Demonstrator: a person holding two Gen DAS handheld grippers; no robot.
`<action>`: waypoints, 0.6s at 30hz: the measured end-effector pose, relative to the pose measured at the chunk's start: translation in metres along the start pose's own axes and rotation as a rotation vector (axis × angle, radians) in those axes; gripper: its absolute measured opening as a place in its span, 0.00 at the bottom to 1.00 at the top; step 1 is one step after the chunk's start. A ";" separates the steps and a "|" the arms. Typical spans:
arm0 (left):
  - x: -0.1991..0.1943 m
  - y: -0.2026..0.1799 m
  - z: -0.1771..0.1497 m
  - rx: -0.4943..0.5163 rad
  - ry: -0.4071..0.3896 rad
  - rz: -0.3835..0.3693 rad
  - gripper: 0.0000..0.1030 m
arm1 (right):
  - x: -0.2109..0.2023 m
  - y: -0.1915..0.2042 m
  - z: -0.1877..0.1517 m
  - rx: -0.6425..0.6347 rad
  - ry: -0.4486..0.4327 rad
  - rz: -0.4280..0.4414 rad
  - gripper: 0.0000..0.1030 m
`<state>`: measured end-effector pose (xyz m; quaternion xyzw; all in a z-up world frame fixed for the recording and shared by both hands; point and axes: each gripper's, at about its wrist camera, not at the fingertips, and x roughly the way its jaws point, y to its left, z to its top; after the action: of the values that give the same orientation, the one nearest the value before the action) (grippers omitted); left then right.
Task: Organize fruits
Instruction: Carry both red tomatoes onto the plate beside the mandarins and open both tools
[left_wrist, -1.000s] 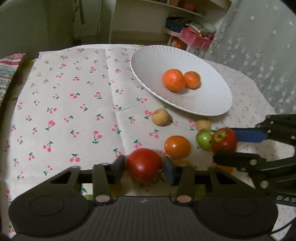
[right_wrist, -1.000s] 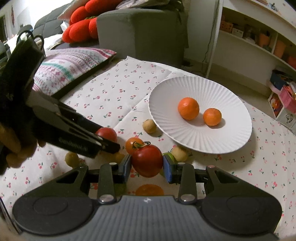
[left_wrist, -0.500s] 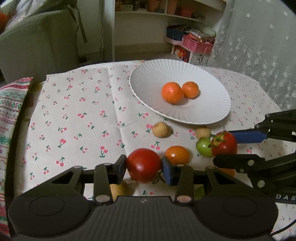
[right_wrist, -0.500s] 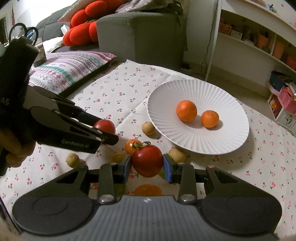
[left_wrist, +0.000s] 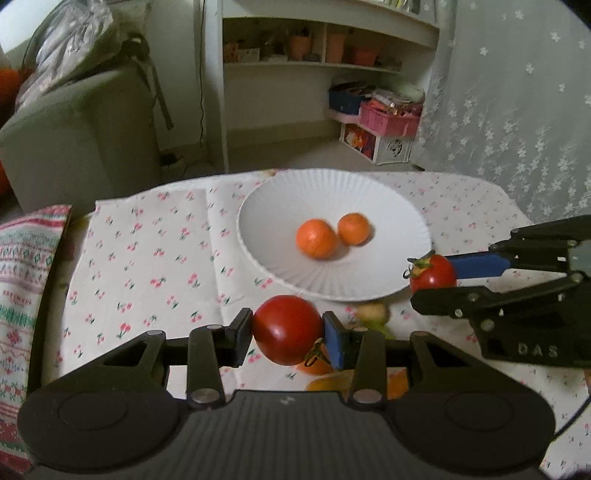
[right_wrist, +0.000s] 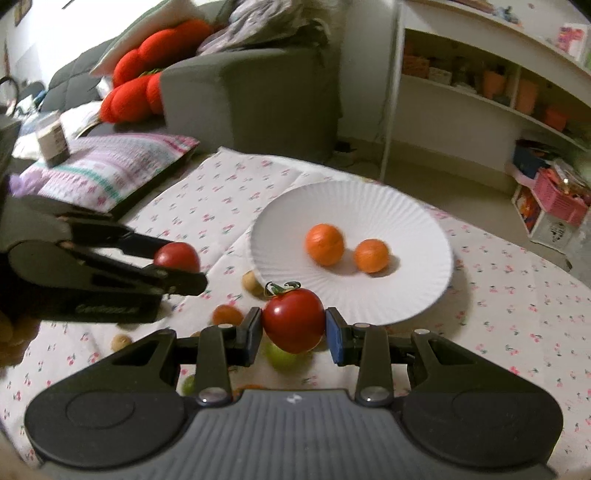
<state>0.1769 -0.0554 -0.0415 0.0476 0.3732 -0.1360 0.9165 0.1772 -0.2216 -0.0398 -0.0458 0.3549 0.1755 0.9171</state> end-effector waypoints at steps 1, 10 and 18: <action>-0.001 -0.002 0.002 0.003 -0.003 0.000 0.14 | -0.001 -0.004 0.000 0.006 -0.004 -0.007 0.32; 0.000 -0.013 0.015 -0.018 -0.010 -0.020 0.14 | -0.006 -0.022 0.002 0.054 -0.020 -0.052 0.32; 0.018 -0.024 0.025 -0.021 -0.013 -0.055 0.13 | -0.003 -0.025 -0.001 0.052 -0.022 -0.069 0.32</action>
<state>0.1990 -0.0873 -0.0365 0.0266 0.3700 -0.1576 0.9152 0.1835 -0.2458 -0.0391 -0.0325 0.3477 0.1350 0.9273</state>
